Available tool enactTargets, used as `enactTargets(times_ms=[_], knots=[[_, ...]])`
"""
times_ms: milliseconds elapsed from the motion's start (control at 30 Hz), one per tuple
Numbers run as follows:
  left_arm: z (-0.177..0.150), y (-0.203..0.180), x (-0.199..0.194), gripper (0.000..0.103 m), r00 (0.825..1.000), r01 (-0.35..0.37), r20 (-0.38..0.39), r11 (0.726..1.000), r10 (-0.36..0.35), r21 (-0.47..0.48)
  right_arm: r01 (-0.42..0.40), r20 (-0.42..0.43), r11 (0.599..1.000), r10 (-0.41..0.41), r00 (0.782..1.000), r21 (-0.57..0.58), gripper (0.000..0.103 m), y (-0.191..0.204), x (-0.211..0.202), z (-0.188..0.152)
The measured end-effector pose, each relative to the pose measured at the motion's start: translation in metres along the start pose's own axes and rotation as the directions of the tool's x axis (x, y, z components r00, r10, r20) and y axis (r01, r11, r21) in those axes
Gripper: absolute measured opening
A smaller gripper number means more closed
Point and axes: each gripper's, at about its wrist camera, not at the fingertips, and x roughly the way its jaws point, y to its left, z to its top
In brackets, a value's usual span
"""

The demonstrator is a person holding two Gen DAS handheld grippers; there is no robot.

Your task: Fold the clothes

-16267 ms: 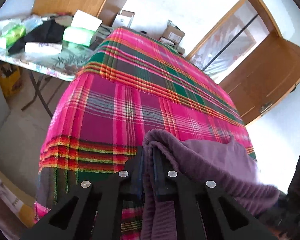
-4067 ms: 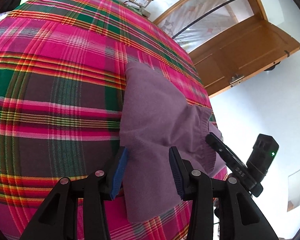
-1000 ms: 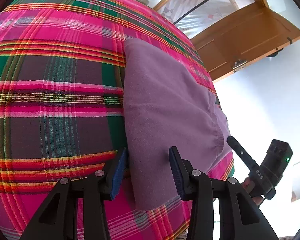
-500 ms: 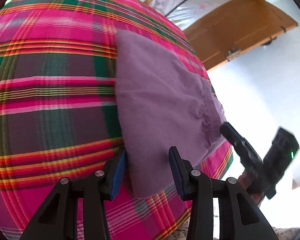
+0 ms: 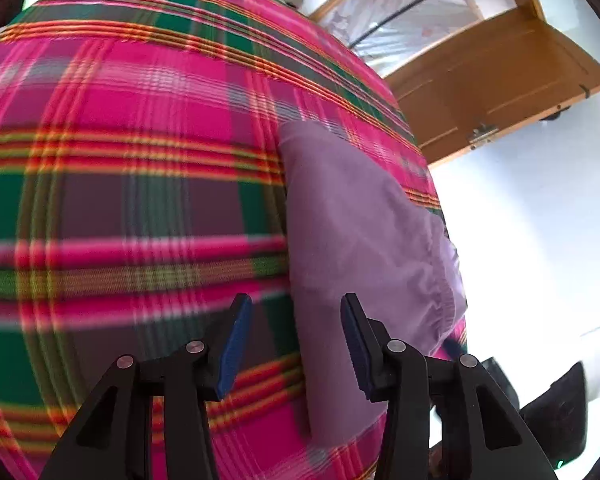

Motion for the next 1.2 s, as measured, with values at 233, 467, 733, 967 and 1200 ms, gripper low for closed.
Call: enactTargets(times_ms=[233, 467, 733, 967, 1200], knots=[[0.033, 0.007, 0.01, 0.057, 0.999, 0.024, -0.028, 1.0, -0.024, -0.005, -0.07, -0.064, 0.994, 0.064, 0.996, -0.087, 0.061, 0.041, 0.026, -0.005], [0.056, -0.002, 0.023, 0.061, 0.999, 0.017, -0.041, 1.0, -0.017, -0.001, 0.017, -0.081, 0.992, -0.027, 0.996, -0.123, 0.061, 0.056, 0.041, -0.009], [0.07, -0.01, 0.039, 0.061, 0.994, 0.049, -0.097, 0.998, -0.046, 0.028, 0.099, -0.125, 0.993, -0.107, 0.986, -0.066, 0.061, 0.052, 0.058, -0.009], [0.091, -0.014, 0.06, 0.061, 0.978, 0.143, -0.15, 0.99, -0.144, -0.017, 0.121, -0.141, 0.991, -0.128, 0.982, -0.053, 0.061, 0.052, 0.067, -0.007], [0.1, -0.023, 0.072, 0.061, 0.97, 0.167, -0.178, 0.986, -0.167, -0.016, 0.128, -0.145, 0.992, -0.13, 0.981, -0.019, 0.062, 0.049, 0.072, -0.005]])
